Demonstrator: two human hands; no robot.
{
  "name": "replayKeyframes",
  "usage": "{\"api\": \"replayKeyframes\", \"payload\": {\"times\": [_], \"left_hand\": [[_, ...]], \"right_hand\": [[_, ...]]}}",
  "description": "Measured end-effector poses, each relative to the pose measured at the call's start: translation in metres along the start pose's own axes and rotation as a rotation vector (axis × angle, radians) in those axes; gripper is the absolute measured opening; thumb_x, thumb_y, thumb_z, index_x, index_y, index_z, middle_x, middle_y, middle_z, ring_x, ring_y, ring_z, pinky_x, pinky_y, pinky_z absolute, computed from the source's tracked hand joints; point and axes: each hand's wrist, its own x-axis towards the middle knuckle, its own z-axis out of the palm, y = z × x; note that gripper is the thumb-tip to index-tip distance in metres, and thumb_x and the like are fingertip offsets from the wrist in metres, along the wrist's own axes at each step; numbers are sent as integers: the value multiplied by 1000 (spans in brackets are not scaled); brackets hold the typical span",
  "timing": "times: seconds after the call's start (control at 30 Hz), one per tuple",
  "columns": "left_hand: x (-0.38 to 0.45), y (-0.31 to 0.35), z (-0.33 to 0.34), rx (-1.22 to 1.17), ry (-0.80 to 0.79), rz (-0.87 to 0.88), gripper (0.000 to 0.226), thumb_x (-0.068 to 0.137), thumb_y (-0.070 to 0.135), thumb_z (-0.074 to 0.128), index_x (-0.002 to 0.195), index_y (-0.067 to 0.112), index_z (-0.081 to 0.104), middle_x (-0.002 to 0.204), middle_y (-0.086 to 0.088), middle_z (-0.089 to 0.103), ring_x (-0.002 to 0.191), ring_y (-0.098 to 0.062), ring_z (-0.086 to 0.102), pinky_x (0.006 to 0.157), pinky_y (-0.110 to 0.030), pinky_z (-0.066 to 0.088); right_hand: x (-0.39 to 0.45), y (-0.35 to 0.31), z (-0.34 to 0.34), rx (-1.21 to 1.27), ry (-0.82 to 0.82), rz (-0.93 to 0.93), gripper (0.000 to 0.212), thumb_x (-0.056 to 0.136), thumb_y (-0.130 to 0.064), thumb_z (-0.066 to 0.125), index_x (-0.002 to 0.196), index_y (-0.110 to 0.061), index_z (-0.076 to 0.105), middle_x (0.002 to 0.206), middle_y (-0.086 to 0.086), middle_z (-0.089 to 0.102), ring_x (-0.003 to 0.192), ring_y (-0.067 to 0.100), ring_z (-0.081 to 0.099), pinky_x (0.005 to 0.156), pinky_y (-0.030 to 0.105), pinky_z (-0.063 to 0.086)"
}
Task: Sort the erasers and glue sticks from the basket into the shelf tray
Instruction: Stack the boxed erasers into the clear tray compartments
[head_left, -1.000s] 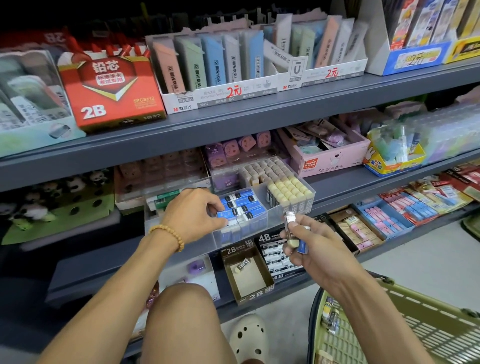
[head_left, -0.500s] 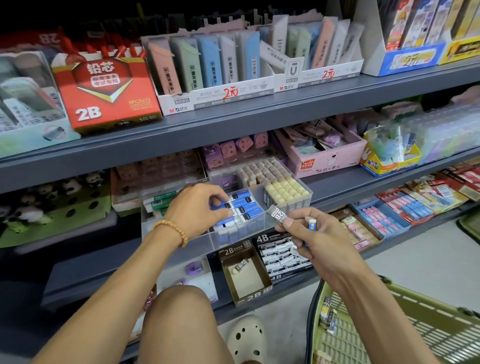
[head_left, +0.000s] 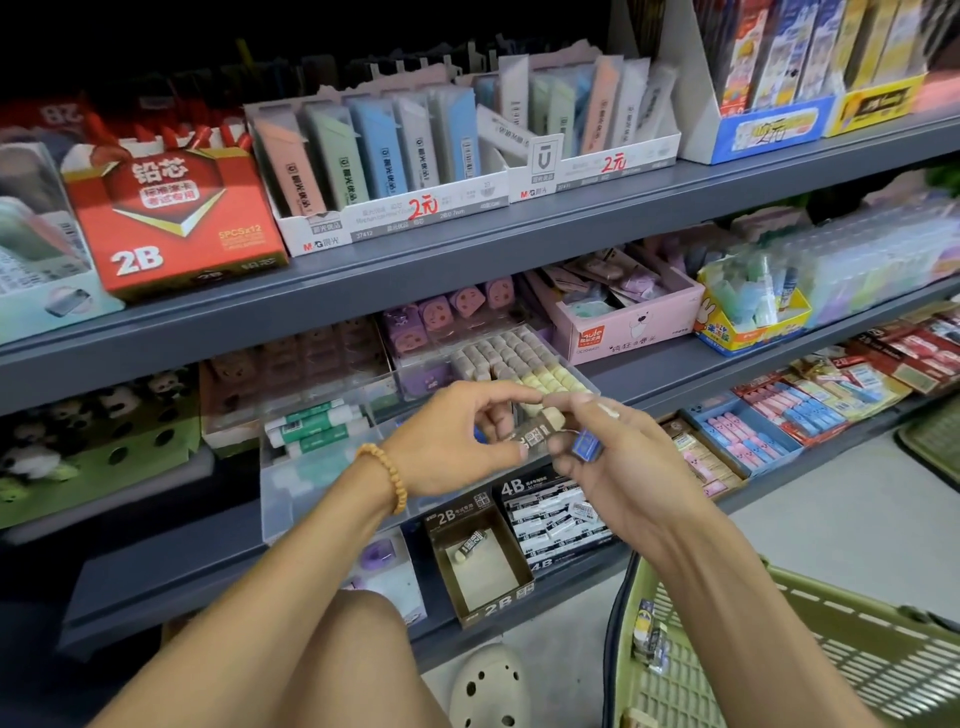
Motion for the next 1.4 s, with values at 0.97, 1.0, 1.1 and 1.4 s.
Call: {"api": "replayKeyframes", "payload": {"times": [0.97,1.0,1.1,1.4], "left_hand": [[56,-18,-17,367,253,-183,17,72,15,75,70,28,64,66,11,65,63,-12,58,64,-28,52],[58,-20,-16,402,240,-179,18,71,16,74,68,29,62,65,15,62,63,-12,58,64,-27,51],[63,-23,-13,507,214,-176,19,68,16,74,66,30,61,66,20,58,68,-13,59,66,-26,51],[73,-31,-13,592,192,-145,17,70,21,67,77,33,58,71,19,59,69,-13,58,64,-28,52]], "right_hand": [[-6,14,-64,-223,340,11,3,89,-5,70,92,-5,71,73,7,70,52,7,56,50,18,41],[-6,15,-65,-214,348,14,4,90,-3,67,91,-5,71,71,6,71,54,8,59,54,20,42],[-7,18,-66,-177,361,42,15,94,2,59,92,-5,72,74,6,74,63,12,67,61,25,44],[0,19,-68,-172,354,49,5,87,-4,71,89,-8,72,70,0,71,58,13,65,54,22,44]]}}
